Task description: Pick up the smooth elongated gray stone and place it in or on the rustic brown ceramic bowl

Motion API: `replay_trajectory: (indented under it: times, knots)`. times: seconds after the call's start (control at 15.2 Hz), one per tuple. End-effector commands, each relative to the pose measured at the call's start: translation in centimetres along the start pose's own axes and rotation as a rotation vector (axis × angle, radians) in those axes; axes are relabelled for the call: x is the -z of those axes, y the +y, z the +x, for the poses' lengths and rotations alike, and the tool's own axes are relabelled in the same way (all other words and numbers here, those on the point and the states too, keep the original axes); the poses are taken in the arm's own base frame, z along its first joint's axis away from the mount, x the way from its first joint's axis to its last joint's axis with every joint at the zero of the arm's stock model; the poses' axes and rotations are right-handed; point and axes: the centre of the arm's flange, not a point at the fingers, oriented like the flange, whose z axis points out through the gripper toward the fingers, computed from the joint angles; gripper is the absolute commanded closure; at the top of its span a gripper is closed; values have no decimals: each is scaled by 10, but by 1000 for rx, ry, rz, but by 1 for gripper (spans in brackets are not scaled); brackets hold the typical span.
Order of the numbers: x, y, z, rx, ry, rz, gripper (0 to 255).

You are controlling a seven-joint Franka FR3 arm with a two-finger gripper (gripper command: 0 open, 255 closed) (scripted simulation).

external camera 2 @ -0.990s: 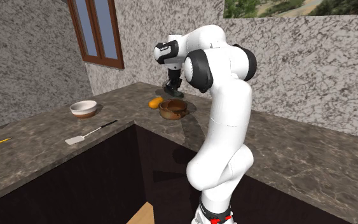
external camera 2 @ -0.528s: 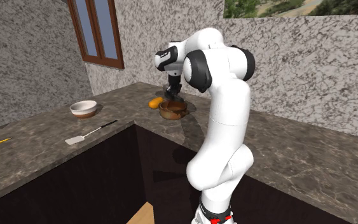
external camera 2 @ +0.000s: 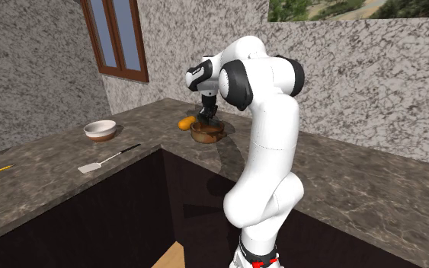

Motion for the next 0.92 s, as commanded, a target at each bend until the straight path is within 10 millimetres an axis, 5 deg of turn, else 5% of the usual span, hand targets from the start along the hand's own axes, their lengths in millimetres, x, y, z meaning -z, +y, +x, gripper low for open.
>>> replay_trajectory:
  times: [0.0, 0.2, 0.26, 0.59, 0.86]
  knots:
    - [0, 0, 0, 0, 0, 0, 255]
    - [0, 0, 0, 0, 0, 0, 255]
    - [0, 0, 0, 0, 0, 0, 0]
    - [0, 0, 0, 0, 0, 0, 0]
    - [50, 0, 0, 0, 0, 0, 0]
